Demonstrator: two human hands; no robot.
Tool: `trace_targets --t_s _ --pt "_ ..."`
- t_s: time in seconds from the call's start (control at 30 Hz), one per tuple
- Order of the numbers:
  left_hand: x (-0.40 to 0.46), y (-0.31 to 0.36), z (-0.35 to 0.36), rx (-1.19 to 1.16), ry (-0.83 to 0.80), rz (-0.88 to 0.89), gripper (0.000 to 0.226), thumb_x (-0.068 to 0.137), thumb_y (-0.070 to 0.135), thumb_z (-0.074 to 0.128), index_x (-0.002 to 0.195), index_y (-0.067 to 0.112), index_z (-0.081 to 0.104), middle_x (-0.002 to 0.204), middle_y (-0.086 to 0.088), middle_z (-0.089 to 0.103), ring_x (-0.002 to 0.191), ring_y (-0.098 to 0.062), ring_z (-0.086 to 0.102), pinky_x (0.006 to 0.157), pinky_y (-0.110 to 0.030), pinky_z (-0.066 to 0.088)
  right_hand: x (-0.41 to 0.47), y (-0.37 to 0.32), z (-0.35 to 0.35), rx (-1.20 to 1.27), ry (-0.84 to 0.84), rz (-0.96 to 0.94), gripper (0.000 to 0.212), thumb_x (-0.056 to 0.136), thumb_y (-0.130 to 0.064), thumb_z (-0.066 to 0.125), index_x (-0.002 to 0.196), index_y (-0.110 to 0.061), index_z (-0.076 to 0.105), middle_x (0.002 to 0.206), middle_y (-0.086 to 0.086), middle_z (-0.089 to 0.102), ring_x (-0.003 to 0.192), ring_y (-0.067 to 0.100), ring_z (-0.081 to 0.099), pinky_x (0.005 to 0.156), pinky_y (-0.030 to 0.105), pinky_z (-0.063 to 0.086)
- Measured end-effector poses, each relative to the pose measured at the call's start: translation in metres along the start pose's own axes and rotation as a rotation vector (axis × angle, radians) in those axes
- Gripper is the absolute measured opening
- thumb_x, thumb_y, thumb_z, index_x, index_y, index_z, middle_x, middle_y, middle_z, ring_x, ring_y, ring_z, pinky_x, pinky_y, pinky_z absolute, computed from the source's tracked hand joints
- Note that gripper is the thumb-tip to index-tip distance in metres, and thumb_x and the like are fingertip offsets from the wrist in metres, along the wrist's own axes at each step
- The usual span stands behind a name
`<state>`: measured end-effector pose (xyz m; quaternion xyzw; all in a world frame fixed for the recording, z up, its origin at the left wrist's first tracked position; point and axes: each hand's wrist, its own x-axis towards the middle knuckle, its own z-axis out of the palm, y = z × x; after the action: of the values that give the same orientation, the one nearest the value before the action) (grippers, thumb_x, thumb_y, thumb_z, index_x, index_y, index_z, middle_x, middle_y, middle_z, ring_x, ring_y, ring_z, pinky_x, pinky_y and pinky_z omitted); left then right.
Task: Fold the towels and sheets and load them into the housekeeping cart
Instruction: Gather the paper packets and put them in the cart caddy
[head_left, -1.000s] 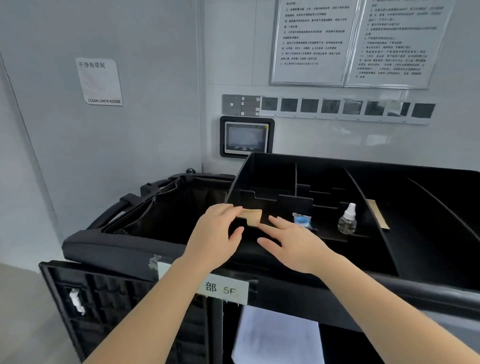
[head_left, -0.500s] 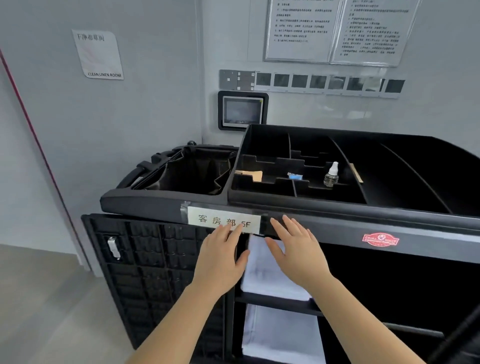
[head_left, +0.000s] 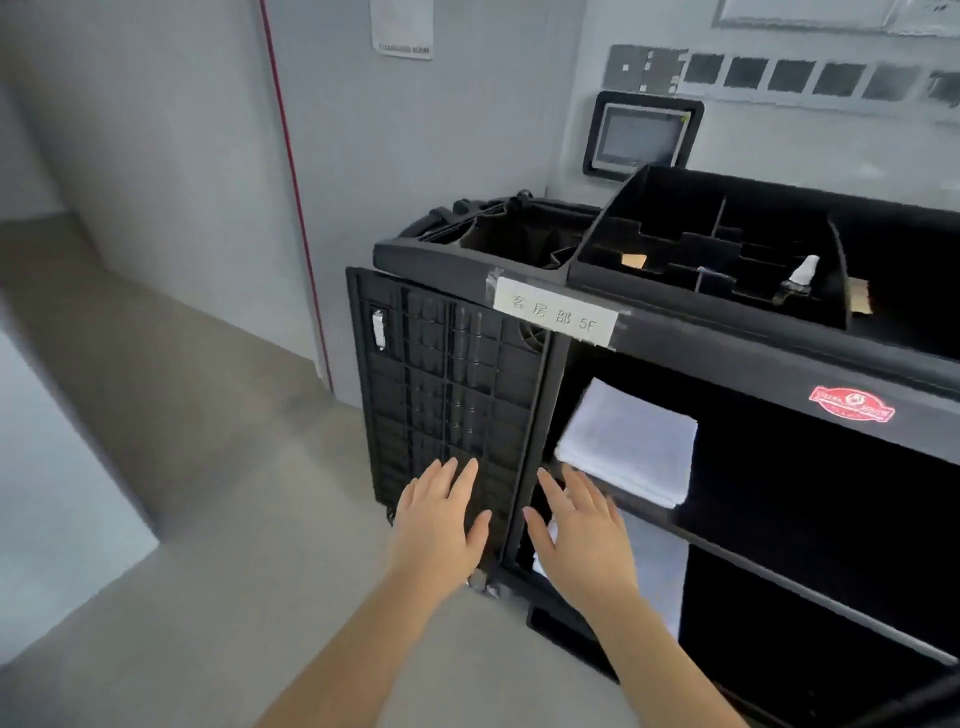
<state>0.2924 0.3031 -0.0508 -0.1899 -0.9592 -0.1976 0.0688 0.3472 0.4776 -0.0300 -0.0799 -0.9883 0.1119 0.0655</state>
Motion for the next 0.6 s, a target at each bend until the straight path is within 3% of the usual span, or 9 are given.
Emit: trace_targets --t_s 0.27,0.47,0.6 --pt "-0.197 -0.028 -0.013 0.089 0.032 -0.354 0.062 0.096 0.046 0.040 0.151 0.021 0.026 0.155 -0.003 0.031 0.144 -0.024 0.023 0.115 -0.036 0.016 -0.119 -0.054 0.054 0.047 -0.206 -0.317 0.057 0.098 -0.053 0.026 0.151 -0.032 0.021 0.160 -0.003 0.016 0.146 0.015 0.012 0.119 0.037 0.012" --pt "-0.340 -0.059 -0.047 0.117 0.130 -0.731 0.063 0.097 0.053 0.032 0.153 0.027 0.018 0.158 0.004 0.024 0.146 -0.018 0.016 0.117 -0.035 0.012 -0.203 -0.147 0.072 0.069 -0.301 -0.673 0.055 0.100 -0.048 0.031 0.150 -0.025 0.028 0.156 0.006 0.026 0.144 0.020 0.022 0.115 0.038 0.021" --pt "-0.434 -0.074 -0.073 0.123 0.240 -0.972 0.063 0.096 0.054 0.032 0.153 0.029 0.018 0.157 0.006 0.026 0.146 -0.016 0.016 0.117 -0.032 0.010 -0.269 -0.217 0.086 0.089 -0.407 -0.885 0.055 0.100 -0.048 0.028 0.150 -0.025 0.027 0.158 0.004 0.023 0.145 0.018 0.017 0.116 0.037 0.018"
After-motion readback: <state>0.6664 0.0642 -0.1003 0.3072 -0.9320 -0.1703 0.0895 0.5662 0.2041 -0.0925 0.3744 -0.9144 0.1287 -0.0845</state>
